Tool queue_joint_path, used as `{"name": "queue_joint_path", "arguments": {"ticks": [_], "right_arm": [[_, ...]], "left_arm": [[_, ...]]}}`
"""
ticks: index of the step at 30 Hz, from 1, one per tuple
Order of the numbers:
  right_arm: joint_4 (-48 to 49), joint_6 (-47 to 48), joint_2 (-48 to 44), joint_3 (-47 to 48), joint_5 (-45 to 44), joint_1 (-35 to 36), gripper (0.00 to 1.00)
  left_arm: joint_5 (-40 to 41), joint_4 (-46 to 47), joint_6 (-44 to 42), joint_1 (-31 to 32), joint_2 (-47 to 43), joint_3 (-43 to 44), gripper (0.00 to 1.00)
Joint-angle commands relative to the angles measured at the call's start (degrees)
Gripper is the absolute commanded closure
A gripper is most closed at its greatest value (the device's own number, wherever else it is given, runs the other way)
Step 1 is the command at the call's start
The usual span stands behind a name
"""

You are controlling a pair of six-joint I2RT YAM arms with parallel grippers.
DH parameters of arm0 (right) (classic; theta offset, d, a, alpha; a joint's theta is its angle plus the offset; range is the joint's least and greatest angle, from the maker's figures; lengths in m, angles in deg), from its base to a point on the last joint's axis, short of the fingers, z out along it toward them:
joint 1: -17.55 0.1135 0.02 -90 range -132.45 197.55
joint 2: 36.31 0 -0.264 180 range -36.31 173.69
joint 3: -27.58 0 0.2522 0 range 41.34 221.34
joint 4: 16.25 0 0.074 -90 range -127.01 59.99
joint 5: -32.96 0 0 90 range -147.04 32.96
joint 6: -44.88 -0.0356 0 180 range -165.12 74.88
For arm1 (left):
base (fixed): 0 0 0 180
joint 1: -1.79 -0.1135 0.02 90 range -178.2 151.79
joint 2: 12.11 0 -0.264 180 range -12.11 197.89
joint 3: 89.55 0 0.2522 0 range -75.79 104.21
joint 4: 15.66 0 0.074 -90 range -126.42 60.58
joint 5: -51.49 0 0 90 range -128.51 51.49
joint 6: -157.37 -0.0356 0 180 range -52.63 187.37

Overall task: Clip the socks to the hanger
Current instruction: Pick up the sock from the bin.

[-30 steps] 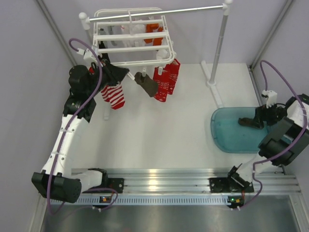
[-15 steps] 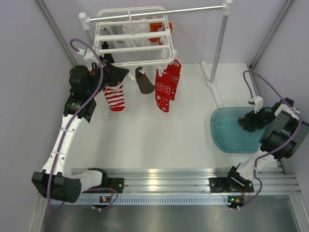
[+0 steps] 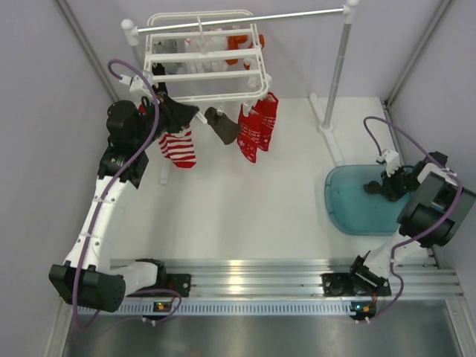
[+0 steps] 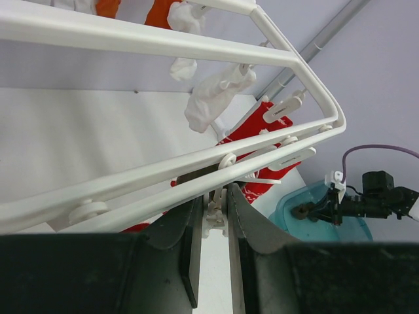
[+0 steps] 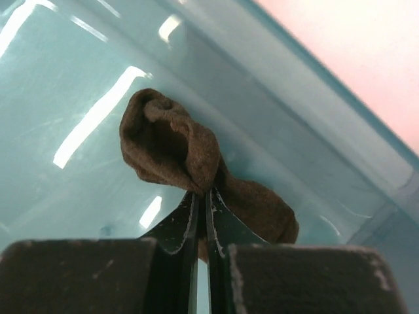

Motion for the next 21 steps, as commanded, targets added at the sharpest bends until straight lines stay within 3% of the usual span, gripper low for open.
{"name": "queue_joint_path", "arguments": {"ticks": [1,6,10,13,21], "right_arm": [[-8.4,7.7,-6.6,0.6,5.0,-0.2,1.00],[-15.7,12.3,-18.6,2.0,12.9,1.2,1.00],[-19.2,10.8,-26.7,4.0,18.0,7.6,1.00],[-18.0,2.9,-31.3,6.5,19.0,17.8,1.00],[-1.3,-32.4,-32.3,10.6,13.6,54.0,1.00]], "left_arm": [[-0.7,3.0,-0.7,0.0,0.2,-0.2,1.00],[-1.3,2.6,-0.7,0.0,0.0,-0.2,1.00],[-1.6,2.7,-0.6,0.0,-0.1,-0.2,1.00],[-2.2,3.1,-0.4,0.0,0.0,0.1,1.00],[-3.3,3.6,-0.3,0.0,0.9,1.4,1.00]]}}
